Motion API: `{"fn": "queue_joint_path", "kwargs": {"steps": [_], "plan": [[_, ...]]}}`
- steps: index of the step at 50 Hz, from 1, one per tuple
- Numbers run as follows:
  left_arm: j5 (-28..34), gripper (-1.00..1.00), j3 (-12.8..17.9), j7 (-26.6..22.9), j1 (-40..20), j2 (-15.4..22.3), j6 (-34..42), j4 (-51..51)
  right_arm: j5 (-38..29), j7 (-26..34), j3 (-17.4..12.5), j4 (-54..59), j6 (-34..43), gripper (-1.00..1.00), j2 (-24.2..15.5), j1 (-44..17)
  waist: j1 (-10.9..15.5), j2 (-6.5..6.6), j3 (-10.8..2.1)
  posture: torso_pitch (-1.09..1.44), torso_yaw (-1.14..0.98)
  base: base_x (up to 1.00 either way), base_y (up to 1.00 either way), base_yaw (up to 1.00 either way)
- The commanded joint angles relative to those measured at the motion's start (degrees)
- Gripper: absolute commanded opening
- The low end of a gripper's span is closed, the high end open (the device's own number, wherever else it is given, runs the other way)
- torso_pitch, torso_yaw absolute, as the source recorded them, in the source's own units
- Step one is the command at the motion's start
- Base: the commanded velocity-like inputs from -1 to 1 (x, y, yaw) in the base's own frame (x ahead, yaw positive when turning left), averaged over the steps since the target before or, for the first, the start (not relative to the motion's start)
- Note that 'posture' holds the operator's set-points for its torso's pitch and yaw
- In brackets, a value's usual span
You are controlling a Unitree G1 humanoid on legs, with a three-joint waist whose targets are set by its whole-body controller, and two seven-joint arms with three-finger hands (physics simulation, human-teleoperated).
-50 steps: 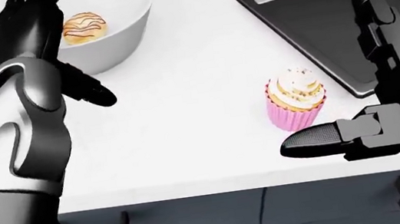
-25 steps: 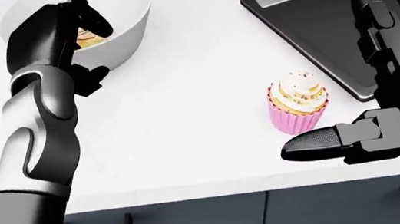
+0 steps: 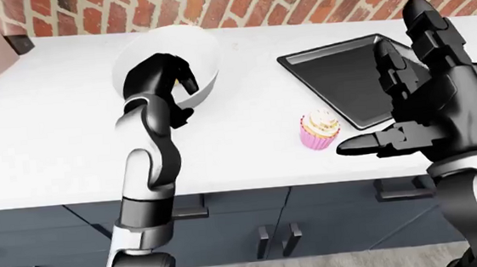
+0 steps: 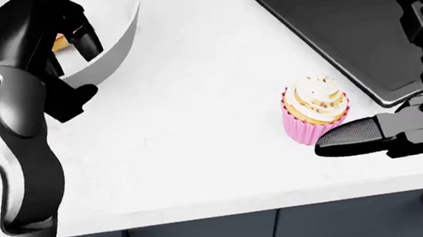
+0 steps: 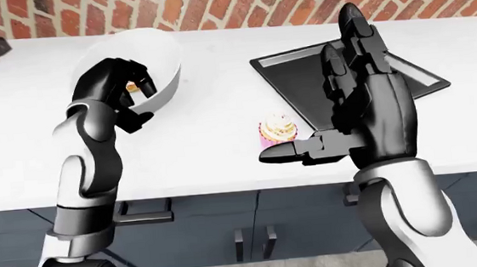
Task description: Pick up the bowl with donut and place it on the tray. Pick up the cupcake and place it on the tray.
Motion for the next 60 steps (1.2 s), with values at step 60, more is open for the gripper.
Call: {"fn": "queue_joint_path", "kwargs": {"steps": [60], "plan": [[10.84, -1.0, 1.68, -18.11, -4.52, -0.1, 3.68, -21.53, -91.23, 81.88, 17.13, 24.57, -37.14, 1.0, 4.35, -21.13, -1.04, 1.83, -0.66, 0.0, 0.0, 0.0, 0.0, 0.0]]}}
